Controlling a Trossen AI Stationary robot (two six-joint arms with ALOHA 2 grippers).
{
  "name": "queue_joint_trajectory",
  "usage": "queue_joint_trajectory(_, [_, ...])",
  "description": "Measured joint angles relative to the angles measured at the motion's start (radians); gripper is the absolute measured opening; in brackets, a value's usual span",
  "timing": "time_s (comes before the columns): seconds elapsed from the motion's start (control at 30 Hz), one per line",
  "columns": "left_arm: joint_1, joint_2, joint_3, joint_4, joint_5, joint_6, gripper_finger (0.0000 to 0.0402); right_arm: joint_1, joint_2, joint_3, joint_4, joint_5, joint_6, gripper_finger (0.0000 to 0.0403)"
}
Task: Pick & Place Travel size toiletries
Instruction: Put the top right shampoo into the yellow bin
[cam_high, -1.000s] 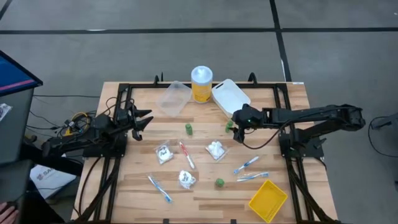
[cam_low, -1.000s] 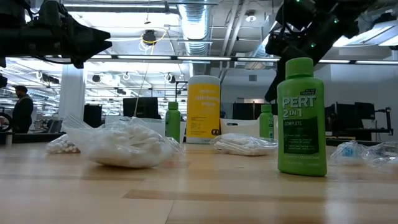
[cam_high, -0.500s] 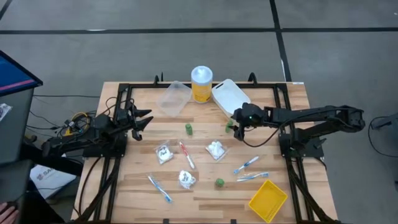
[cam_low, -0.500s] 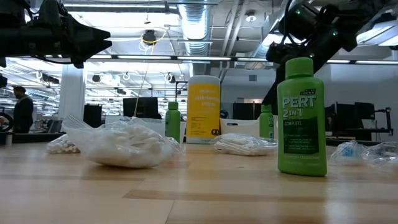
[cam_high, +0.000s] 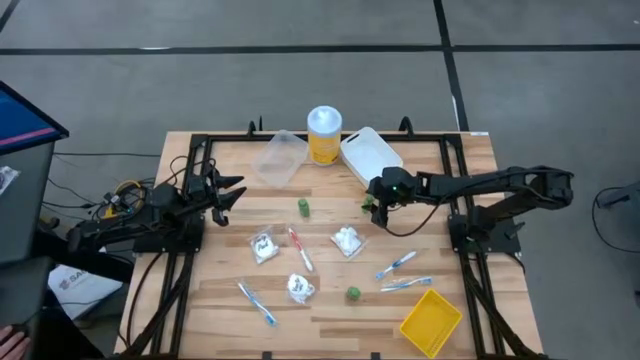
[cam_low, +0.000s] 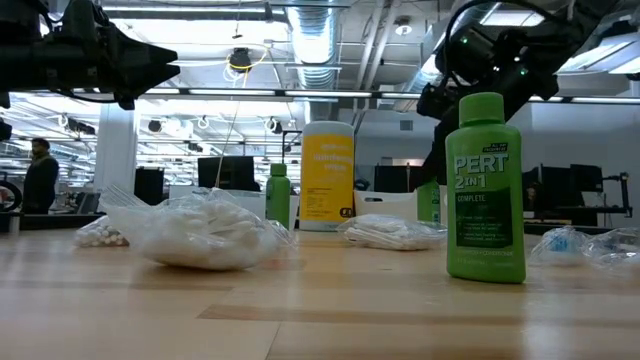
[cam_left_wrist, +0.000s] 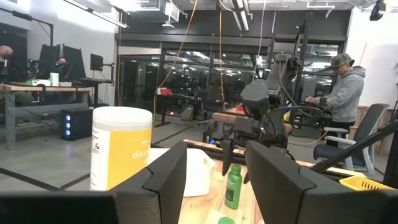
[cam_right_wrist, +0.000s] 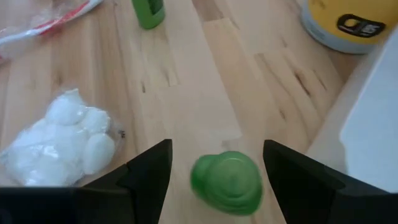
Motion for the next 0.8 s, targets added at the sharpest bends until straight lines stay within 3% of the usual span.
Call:
queue_joint_trajectory(0.3, [0.0, 0.0, 0.0, 0.002, 0.0, 0.0, 0.0154, 0.0, -0.002, 0.0, 0.0, 0.0, 0.015, 0.0202])
queue_joint_trajectory(0.43, [0.0, 0.0, 0.0, 0.002, 0.0, 0.0, 0.0154, 0.0, -0.002, 0.0, 0.001, 0.0, 0.018, 0.0151])
queue_joint_trajectory(0.57, [0.0, 0.0, 0.0, 0.002, 0.0, 0.0, 0.0154, 0.0, -0.003, 0.001, -0.007, 0.0, 0.019, 0.0074])
queue_joint_trajectory(0.8, [0.0, 0.0, 0.0, 0.002, 0.0, 0.0, 0.0154, 0.016, -0.034, 0.018, -0.031, -0.001, 0.04, 0.0072])
